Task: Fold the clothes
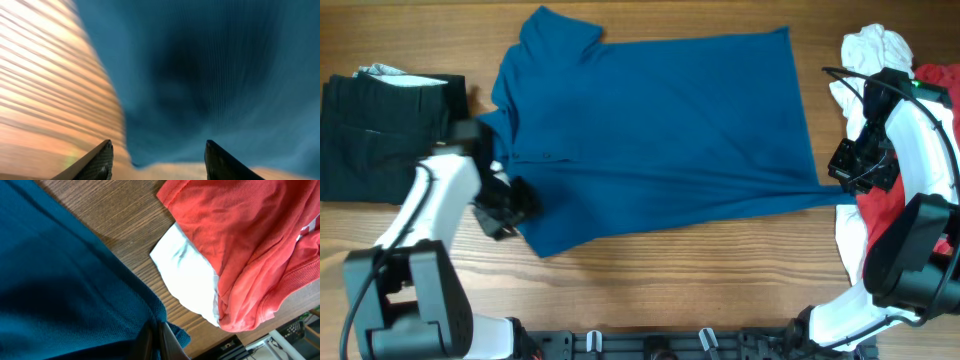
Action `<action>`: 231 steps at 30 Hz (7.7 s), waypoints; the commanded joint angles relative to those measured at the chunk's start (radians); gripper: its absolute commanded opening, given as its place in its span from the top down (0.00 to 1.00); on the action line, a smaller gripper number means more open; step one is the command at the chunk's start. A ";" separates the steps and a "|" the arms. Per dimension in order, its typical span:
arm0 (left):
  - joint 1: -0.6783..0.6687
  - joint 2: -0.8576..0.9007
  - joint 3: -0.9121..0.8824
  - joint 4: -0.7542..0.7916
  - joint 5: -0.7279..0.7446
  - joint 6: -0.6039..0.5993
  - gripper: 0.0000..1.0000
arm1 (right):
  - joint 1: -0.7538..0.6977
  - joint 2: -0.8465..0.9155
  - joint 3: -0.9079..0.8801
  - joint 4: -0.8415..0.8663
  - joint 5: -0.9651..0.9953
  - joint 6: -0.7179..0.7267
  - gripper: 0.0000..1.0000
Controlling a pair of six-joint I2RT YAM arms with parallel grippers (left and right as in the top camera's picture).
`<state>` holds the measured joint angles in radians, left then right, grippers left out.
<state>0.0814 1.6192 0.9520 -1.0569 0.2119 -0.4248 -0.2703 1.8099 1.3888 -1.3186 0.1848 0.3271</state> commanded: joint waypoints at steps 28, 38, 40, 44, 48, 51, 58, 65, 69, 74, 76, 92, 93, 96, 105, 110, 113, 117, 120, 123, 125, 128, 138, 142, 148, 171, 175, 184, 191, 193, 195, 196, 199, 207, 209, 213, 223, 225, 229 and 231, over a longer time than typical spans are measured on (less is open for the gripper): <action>-0.361 -0.032 -0.196 0.159 -0.272 -0.290 0.93 | -0.002 -0.026 -0.006 -0.001 0.000 -0.013 0.96; -0.319 -0.240 -0.177 0.068 -0.253 -0.207 0.96 | -0.002 -0.026 -0.006 -0.027 -0.020 -0.014 0.96; -0.267 -0.361 -0.177 0.039 -0.229 -0.182 0.96 | -0.002 -0.028 -0.006 -0.028 -0.043 -0.032 0.96; -0.162 -0.543 -0.177 0.051 -0.153 -0.133 0.96 | -0.002 -0.051 -0.006 -0.029 -0.135 -0.100 0.96; -0.066 -0.671 -0.177 0.077 -0.050 -0.068 0.96 | -0.002 -0.118 -0.006 -0.034 -0.176 -0.122 0.96; -0.022 -0.718 -0.177 0.081 0.032 -0.049 0.96 | -0.002 -0.172 -0.006 -0.069 -0.183 -0.145 0.96; 0.036 -0.778 -0.161 0.084 0.158 -0.015 0.96 | -0.002 -0.225 -0.006 -0.093 -0.182 -0.135 0.96; 0.159 -0.790 -0.125 0.108 0.150 0.000 0.96 | -0.002 -0.259 -0.006 -0.114 -0.095 -0.080 0.96; 0.229 -0.705 -0.125 0.297 0.189 -0.001 0.96 | -0.002 -0.251 -0.006 0.058 -0.120 -0.092 0.96; 0.222 -0.494 -0.125 0.471 0.220 -0.001 0.96 | -0.002 -0.206 -0.006 0.159 -0.195 -0.123 0.96; 0.222 -0.419 -0.125 0.579 0.262 -0.001 0.96 | -0.002 -0.169 -0.006 0.177 -0.196 -0.133 0.96; 0.155 -0.058 -0.125 1.067 0.261 -0.031 0.96 | 0.053 0.051 -0.006 0.509 -0.269 -0.193 0.96; 0.155 -0.055 -0.125 1.065 0.250 -0.031 0.96 | 0.057 0.062 -0.006 0.535 -0.269 -0.189 0.95; 0.155 -0.039 -0.125 1.066 0.251 -0.031 0.95 | 0.058 0.084 -0.006 0.577 -0.268 -0.155 0.87; 0.155 -0.016 -0.125 1.080 0.278 -0.023 0.48 | 0.058 0.102 -0.006 0.562 -0.231 -0.117 0.67; 0.128 -0.016 -0.125 0.819 0.325 0.031 0.45 | 0.058 0.103 -0.026 0.377 -0.259 -0.128 0.62; 0.117 -0.016 -0.130 0.602 0.203 0.029 0.37 | 0.058 0.103 -0.119 0.397 -0.291 -0.153 0.53; 0.116 -0.016 -0.130 0.511 0.206 0.031 0.36 | 0.058 0.103 -0.161 0.444 -0.291 -0.151 0.62; 0.117 -0.016 -0.130 0.518 0.207 0.037 0.50 | 0.058 0.103 -0.161 0.444 -0.291 -0.151 0.77; 0.117 -0.016 -0.130 0.516 0.206 0.037 0.45 | 0.058 0.103 -0.161 0.443 -0.291 -0.143 0.75; 0.117 -0.016 -0.130 0.467 0.211 0.037 0.40 | 0.058 0.103 -0.161 0.442 -0.291 -0.143 0.75; 0.116 -0.016 -0.130 0.403 0.210 0.036 0.36 | 0.058 0.103 -0.161 0.443 -0.291 -0.143 0.75; 0.116 -0.016 -0.132 0.512 0.206 -0.012 0.46 | 0.058 0.103 -0.165 0.439 -0.291 -0.143 0.74; 0.115 -0.016 -0.133 0.514 0.206 -0.013 0.71 | 0.058 0.103 -0.165 0.439 -0.291 -0.143 0.75; 0.042 -0.016 -0.133 0.515 0.200 -0.013 0.54 | 0.058 0.103 -0.165 0.440 -0.291 -0.143 0.75; -0.276 -0.077 -0.115 0.478 -0.005 0.055 0.36 | 0.058 0.103 -0.166 0.438 -0.291 -0.143 0.75; -0.280 -0.052 -0.115 0.489 -0.063 0.055 0.36 | 0.060 0.103 -0.166 0.437 -0.291 -0.144 0.75; -0.282 0.005 -0.115 0.558 -0.067 0.055 0.40 | 0.060 0.103 -0.166 0.438 -0.291 -0.143 0.75; -0.283 0.005 -0.115 0.599 -0.037 0.059 0.52 | 0.060 0.103 -0.166 0.439 -0.291 -0.143 0.75; -0.283 0.005 -0.115 0.601 -0.037 0.059 0.58 | 0.060 0.103 -0.166 0.439 -0.291 -0.144 0.75; -0.283 0.005 -0.115 0.601 -0.037 0.059 0.63 | 0.060 0.103 -0.166 0.439 -0.291 -0.143 0.75; -0.283 0.005 -0.115 0.601 -0.037 0.059 0.71 | 0.060 0.103 -0.166 0.439 -0.291 -0.144 0.75; -0.282 0.004 -0.114 0.615 0.011 0.055 0.96 | 0.060 0.103 -0.166 0.439 -0.291 -0.143 0.75; -0.282 -0.083 0.032 0.726 0.163 0.050 0.96 | 0.060 0.103 -0.166 0.439 -0.291 -0.144 0.75; -0.282 -0.083 0.032 0.790 0.162 0.043 0.96 | 0.060 0.103 -0.166 0.439 -0.291 -0.143 0.75; -0.282 -0.083 0.032 0.883 0.162 -0.014 0.96 | 0.060 0.103 -0.166 0.439 -0.291 -0.144 0.75; -0.283 0.016 0.032 0.979 0.162 -0.029 0.96 | 0.060 0.103 -0.166 0.440 -0.291 -0.143 0.75; -0.283 0.043 0.032 1.021 0.161 -0.028 0.96 | 0.060 0.103 -0.166 0.440 -0.291 -0.143 0.75; -0.280 0.093 0.032 1.049 0.142 -0.026 0.69 | 0.060 0.103 -0.166 0.439 -0.291 -0.144 0.75; -0.259 0.079 0.034 0.998 0.143 -0.023 0.56 | 0.060 0.103 -0.166 0.435 -0.291 -0.144 0.74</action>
<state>-0.1955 1.6981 0.9737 -0.0193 0.3649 -0.4557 -0.2138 1.8992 1.2327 -0.8783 -0.0902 0.1814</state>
